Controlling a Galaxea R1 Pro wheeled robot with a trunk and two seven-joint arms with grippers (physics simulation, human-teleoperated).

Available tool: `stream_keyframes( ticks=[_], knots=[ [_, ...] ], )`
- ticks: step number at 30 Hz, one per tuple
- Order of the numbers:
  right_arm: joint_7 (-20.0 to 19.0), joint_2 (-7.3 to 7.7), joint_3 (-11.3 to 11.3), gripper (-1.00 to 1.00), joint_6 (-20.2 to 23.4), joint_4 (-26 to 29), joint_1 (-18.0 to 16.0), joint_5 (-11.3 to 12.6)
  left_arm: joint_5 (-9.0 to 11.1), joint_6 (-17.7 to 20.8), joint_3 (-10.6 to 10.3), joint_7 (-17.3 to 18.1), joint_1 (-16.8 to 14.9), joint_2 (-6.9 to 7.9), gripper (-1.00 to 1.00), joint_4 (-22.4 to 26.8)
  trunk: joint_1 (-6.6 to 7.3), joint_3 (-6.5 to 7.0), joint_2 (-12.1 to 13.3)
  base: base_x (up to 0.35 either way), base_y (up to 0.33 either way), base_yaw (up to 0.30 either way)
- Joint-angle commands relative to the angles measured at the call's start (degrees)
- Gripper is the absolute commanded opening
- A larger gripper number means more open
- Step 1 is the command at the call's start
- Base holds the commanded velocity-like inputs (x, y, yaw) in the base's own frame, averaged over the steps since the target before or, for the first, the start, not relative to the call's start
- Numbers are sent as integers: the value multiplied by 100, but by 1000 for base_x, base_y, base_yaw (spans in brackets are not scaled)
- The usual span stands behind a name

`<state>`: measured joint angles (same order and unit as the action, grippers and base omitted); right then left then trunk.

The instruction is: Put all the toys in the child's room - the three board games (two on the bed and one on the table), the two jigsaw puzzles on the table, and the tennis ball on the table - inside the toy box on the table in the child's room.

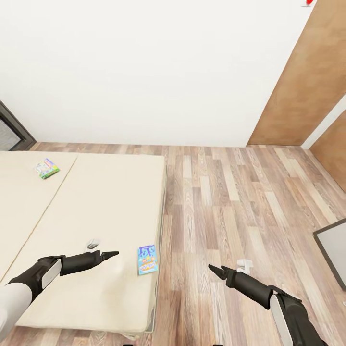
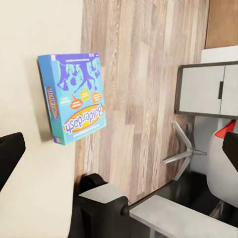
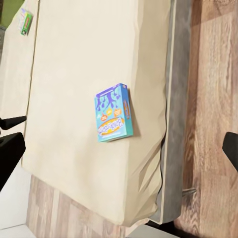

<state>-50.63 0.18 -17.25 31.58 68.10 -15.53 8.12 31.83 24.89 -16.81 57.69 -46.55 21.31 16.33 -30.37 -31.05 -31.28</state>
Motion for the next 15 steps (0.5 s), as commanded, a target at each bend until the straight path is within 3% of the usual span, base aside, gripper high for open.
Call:
stream_keyframes(
  ticks=[1,15],
  knots=[
    [-8,0,-5,100,41,1,-3,32,51,51,-33,6,-3,5,100,2,-2,3,-6,0,0,0],
    [-8,0,-9,100,41,1,-3,32,46,51,-38,1,-3,1,100,2,-2,136,-6,0,0,0]
  ],
)
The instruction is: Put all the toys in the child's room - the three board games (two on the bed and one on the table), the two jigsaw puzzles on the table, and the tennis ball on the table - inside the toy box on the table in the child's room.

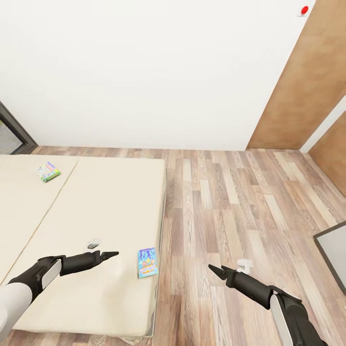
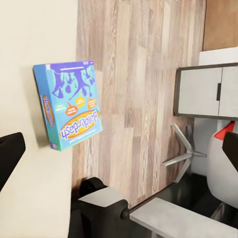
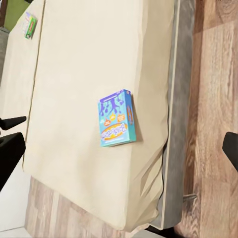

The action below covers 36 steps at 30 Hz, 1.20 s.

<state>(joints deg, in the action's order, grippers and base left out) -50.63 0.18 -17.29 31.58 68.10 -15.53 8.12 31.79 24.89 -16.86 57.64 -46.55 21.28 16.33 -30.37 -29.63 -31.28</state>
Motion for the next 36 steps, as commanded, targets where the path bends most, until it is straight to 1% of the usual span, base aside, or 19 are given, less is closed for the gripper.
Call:
stream_keyframes(
  ticks=[1,13,36],
  knots=[
    [-8,0,-5,100,41,1,-3,31,47,51,-34,0,-4,3,100,2,-2,3,-7,0,0,0],
    [-3,0,-7,100,41,0,-3,31,14,51,-28,-117,-4,-8,100,2,-2,117,-7,0,0,0],
    [7,8,-11,100,41,-7,-3,31,12,51,-34,-155,-4,-12,100,2,-2,335,-7,0,0,0]
  ],
)
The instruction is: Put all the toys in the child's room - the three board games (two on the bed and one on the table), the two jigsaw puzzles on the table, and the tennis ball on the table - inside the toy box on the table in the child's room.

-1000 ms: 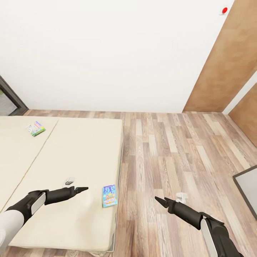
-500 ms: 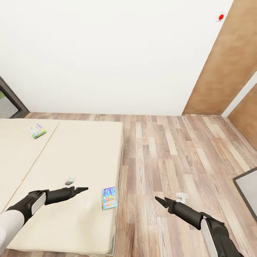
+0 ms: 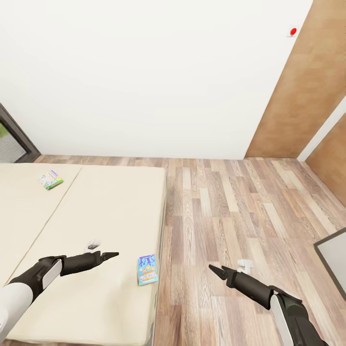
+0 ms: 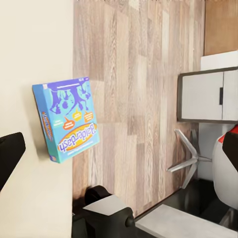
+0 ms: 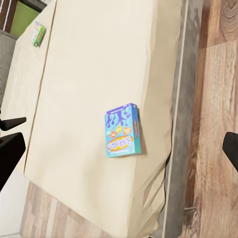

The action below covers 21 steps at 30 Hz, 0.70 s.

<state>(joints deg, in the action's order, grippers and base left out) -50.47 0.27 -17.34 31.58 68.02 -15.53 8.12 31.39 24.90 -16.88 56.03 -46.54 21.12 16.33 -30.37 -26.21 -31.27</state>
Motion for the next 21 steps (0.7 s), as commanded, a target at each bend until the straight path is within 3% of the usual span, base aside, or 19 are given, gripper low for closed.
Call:
stream_keyframes(
  ticks=[1,21],
  knots=[
    [-6,0,-5,100,41,1,-3,31,51,50,-33,3,-4,3,100,2,-2,3,-7,0,0,0],
    [-6,8,-6,100,41,1,-3,31,51,50,-34,-421,-4,-53,100,2,-2,192,-7,0,0,0]
  ],
)
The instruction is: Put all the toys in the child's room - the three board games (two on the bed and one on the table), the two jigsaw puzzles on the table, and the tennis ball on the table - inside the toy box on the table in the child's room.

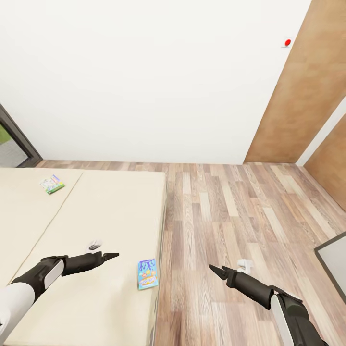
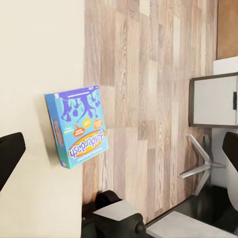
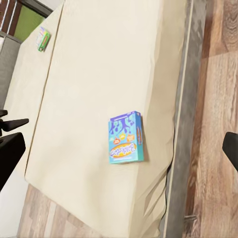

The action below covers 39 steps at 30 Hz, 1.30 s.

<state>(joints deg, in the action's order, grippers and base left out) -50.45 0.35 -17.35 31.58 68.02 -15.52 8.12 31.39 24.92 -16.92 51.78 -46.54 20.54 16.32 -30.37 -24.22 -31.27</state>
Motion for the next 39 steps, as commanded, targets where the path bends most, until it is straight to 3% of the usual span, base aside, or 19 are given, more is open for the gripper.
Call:
stream_keyframes(
  ticks=[1,28,39],
  knots=[
    [-7,0,-5,100,41,1,-3,32,51,48,-31,-4,-4,2,100,3,-2,2,-7,0,0,0],
    [-6,0,-5,100,41,1,-3,31,38,48,-31,-105,-4,-76,100,3,-2,258,-7,0,0,23],
    [-4,0,-5,100,41,1,-3,30,30,48,-31,-534,-4,-140,100,3,-2,362,-7,0,0,63]
  ],
)
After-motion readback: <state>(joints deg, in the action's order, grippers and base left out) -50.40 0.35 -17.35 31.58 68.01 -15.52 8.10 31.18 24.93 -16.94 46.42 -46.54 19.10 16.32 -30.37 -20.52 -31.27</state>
